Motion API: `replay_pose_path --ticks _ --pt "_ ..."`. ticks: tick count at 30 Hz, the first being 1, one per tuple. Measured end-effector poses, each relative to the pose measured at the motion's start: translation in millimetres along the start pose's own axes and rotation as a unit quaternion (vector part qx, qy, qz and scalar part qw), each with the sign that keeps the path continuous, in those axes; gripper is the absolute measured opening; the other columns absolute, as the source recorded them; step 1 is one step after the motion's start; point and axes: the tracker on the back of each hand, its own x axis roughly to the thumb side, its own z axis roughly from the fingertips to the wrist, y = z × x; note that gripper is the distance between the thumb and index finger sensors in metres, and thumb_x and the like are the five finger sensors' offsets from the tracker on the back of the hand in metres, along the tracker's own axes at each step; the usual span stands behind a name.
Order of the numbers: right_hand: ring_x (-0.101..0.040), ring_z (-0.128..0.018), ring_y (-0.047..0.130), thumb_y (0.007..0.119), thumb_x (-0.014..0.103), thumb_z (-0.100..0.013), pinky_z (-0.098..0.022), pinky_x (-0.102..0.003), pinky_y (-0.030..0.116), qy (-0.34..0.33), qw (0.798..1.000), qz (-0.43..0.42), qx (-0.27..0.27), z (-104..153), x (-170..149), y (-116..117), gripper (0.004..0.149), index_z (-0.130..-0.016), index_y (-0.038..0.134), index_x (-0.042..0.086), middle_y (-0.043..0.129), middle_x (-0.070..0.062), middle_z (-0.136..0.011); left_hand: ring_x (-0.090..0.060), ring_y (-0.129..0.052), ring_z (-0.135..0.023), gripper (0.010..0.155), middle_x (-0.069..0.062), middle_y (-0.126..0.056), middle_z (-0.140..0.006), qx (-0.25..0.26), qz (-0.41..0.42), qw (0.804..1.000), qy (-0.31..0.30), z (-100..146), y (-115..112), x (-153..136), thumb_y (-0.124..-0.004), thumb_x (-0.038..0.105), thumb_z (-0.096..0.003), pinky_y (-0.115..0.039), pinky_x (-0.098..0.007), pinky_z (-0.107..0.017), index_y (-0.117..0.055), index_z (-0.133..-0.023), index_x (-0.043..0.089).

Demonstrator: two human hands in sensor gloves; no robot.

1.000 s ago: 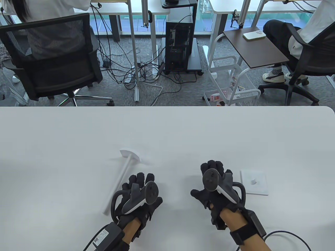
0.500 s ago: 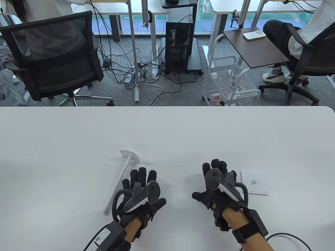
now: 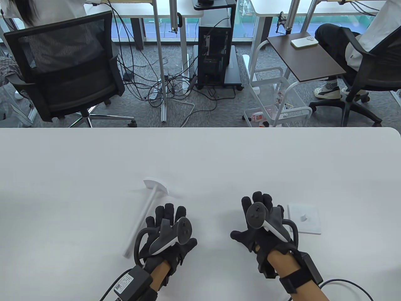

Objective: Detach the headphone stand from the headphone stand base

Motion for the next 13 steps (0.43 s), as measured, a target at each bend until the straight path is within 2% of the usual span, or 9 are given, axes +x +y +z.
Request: replay_pose_path --ticks 13 --pt "-0.019 -0.102 -0.018 0.081 0.072 -0.027 -0.073 -0.062 -0.002 0.001 1.0 0.003 0.015 3.9 -3.6 0.5 0.101 -0.09 0.005 0.051 -0.016 0.013 -0.103 -0.047 -0.023 -0.109 0.099 -0.014 -0.012 -0.114 0.001 -0.001 1.0 -0.003 0.9 1.3 -0.2 -0.064 0.076 -0.0352 -0.034 -0.068 -0.073 -0.014 -0.106 0.028"
